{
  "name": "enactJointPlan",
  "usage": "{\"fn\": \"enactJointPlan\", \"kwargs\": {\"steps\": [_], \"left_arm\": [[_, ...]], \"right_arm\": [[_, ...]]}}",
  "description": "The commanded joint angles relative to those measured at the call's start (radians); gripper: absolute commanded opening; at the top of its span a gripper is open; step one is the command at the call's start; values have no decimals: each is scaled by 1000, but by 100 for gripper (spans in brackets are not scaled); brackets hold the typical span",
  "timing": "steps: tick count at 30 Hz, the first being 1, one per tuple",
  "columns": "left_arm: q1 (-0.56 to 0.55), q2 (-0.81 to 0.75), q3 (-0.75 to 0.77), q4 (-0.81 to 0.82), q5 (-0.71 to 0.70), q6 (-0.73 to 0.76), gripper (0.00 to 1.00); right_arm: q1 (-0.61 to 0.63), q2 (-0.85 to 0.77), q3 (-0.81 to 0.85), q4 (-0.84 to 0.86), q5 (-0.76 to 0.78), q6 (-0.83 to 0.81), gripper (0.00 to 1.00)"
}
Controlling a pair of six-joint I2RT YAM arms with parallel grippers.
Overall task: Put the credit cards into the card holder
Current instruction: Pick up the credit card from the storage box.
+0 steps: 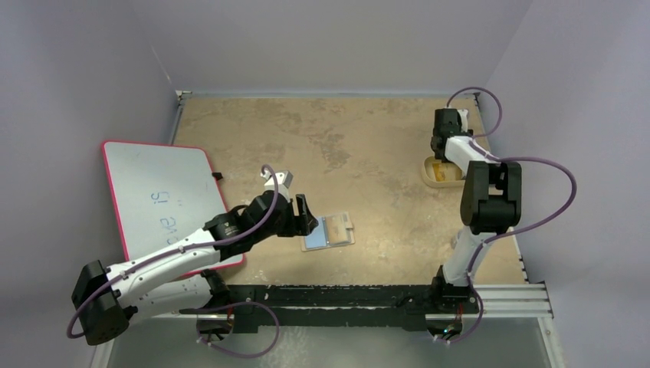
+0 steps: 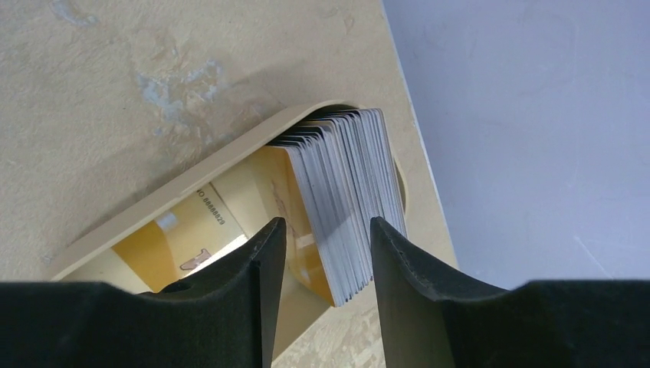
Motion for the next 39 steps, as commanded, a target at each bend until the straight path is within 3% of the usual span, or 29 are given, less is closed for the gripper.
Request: {"fn": "enactJointPlan", "kwargs": {"steps": [1,8,24,26,32,39], "left_arm": [[-3,-29,37,6,-10,24,70],[-3,-27,27,11,-1,23,71],[-3,-36,19,15,-12,14,71],[-3,-38,18,15,-14,15,71],[-3,-43,20,17,-13,14,71],[-2,-54,17,17,-27,16,71]], "right_arm": [[-20,-2,46,-11,25,-17,47],[-32,10,34,-12,24,-9,43],[-32,-37,58,-22,0,-13,23],[-32,-37,58,-28,-10,-7,24],[-32,-9,42,-20,-19,-3,43],[-35,17,49,-24,17,-14,44]]}}
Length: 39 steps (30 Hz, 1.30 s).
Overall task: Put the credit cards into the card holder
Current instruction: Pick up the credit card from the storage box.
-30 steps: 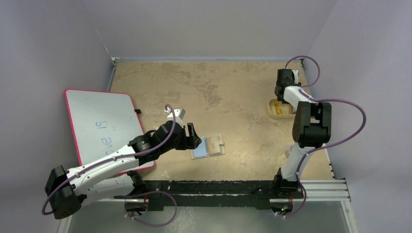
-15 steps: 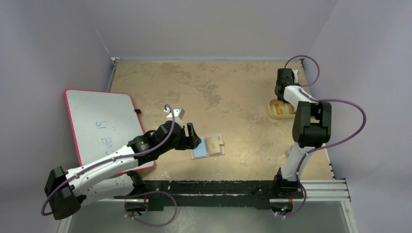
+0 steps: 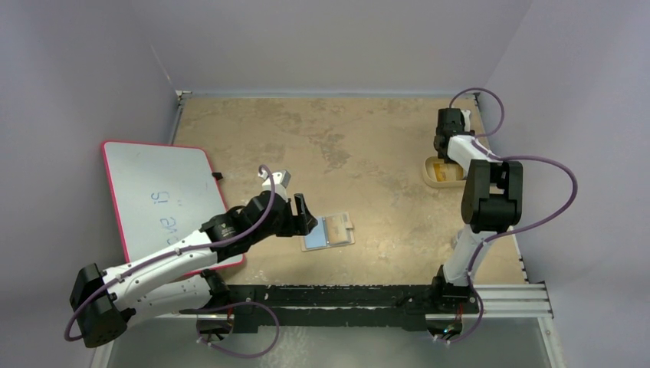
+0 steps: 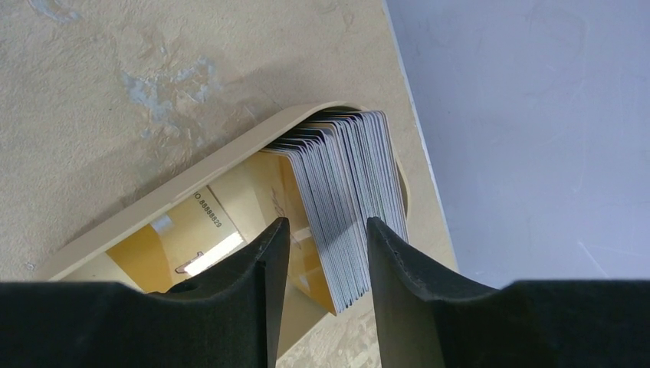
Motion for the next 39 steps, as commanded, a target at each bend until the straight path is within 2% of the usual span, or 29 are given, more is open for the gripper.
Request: {"fn": "enactJointPlan", "kwargs": {"steps": [1,9,19,24,30,39], "left_arm": [[-2,-26,17,25,-24,17,71],[-3,-52,12,-11,-49,25,71],[-2,-70,5,-12,-44,36,71],[-2,-93,3,5,-44,36,72],[-2,-92,3,10,-51,37,72],[-2,-75,-6,32,-52,32,72]], "right_arm": [[-6,5,34,-5,59,-11,44],[-12,3,30,3,63,-25,40],[-12,16,30,0,0,-17,47],[-14,35,36,-10,12,-16,48],[-13,18,47,-26,46,-7,39],[-14,-11,74,-49,45,0,33]]}}
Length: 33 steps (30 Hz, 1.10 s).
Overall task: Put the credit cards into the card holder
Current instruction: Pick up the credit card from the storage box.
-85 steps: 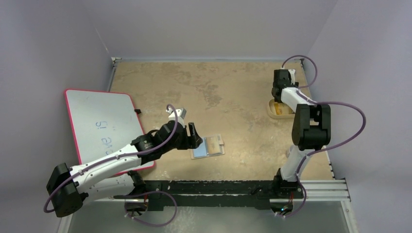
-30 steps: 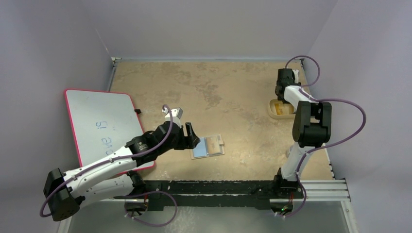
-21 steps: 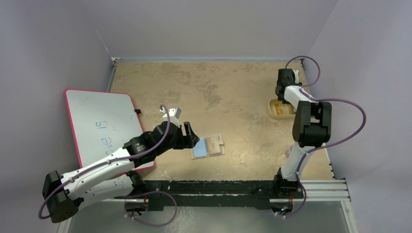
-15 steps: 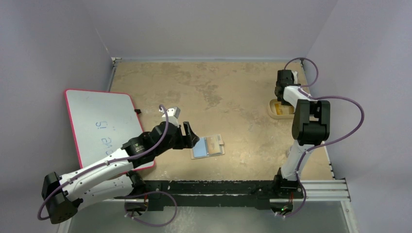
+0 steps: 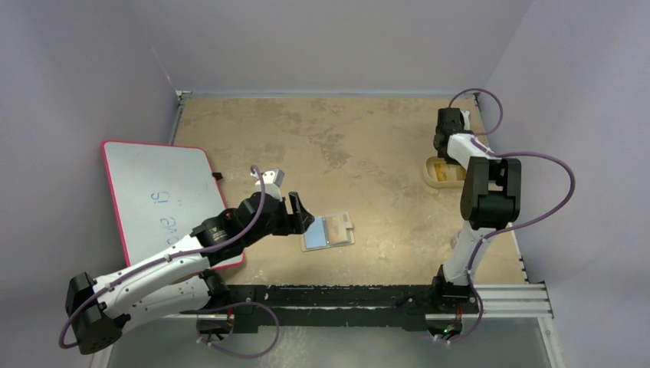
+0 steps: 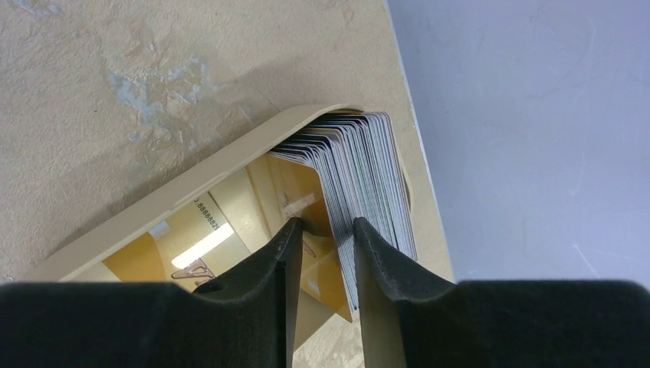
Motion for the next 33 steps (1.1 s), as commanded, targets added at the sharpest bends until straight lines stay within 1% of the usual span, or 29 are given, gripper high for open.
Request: {"fn": "enactJointPlan", "kwargs": {"steps": [1,6,10,12,16,18,22,25,28,30,33], "left_arm": [[-2,5,-8,45,-17,13,72],[-2,-15,-20,79,15,7,72],[-2,-57,-37,96,4,-12,72],[-2,-60,-40,94,5,-14,72],[-2,-50,-51,107,20,-18,72],[-2,-42,-61,118,22,-23,72],[-2,-22,-69,120,19,-45,72],[-1,3,-68,101,-25,-60,71],[-1,27,-82,96,-51,-78,66],[7,48,-89,91,-66,-93,62],[17,65,-107,95,-89,-124,58]], "right_arm": [[-7,-47,53,-38,34,17,32],[-6,-73,71,-59,21,25,29],[-7,-74,97,-94,8,39,16],[-6,-81,110,-122,-3,52,14],[-4,-113,159,-231,-112,115,8],[-3,-144,151,-254,-177,140,5],[3,-239,98,-250,-313,167,0],[14,-313,57,-236,-501,194,0],[35,-406,-15,-159,-722,238,0],[72,-468,-74,-93,-840,287,0],[206,-531,-154,-6,-894,361,0]]}}
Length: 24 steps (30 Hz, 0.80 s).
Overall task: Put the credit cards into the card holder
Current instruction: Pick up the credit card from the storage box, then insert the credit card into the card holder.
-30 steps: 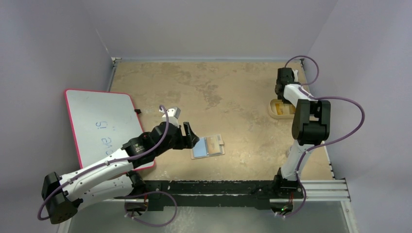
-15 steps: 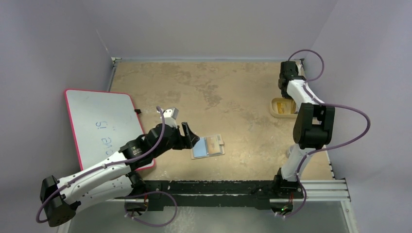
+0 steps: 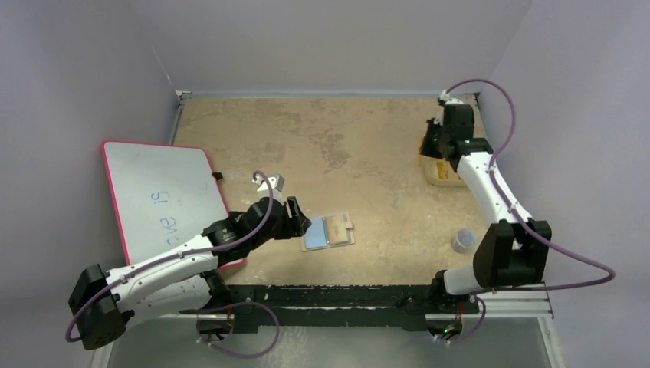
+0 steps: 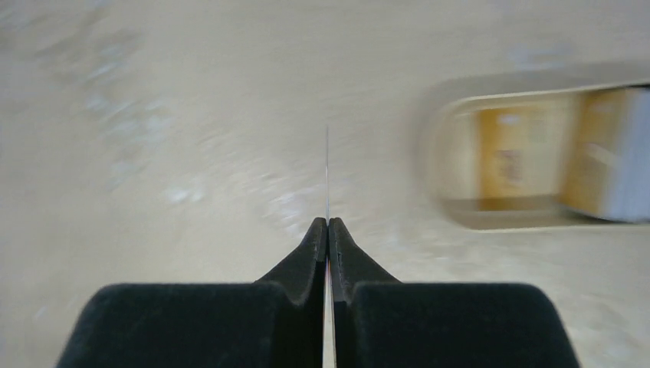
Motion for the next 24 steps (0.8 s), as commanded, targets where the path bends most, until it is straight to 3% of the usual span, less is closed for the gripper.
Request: {"fn": "enactJointPlan", "kwargs": {"steps": [1,8,16,24], "left_arm": [[23,19,-32,32,-47,-58,55],[78,63,-64,53,-8,-75,48],[117,145,-111,158,82,-98,39],[119,240,-142,330,192,-112,16]], "right_arm": [[187,-92,-101,147,-240,148,0],[446,-176,-283,386,-292,347,0],[571,-165,-495,659,-408,488,0],[659,-80,-622,862,-443,579,0]]}}
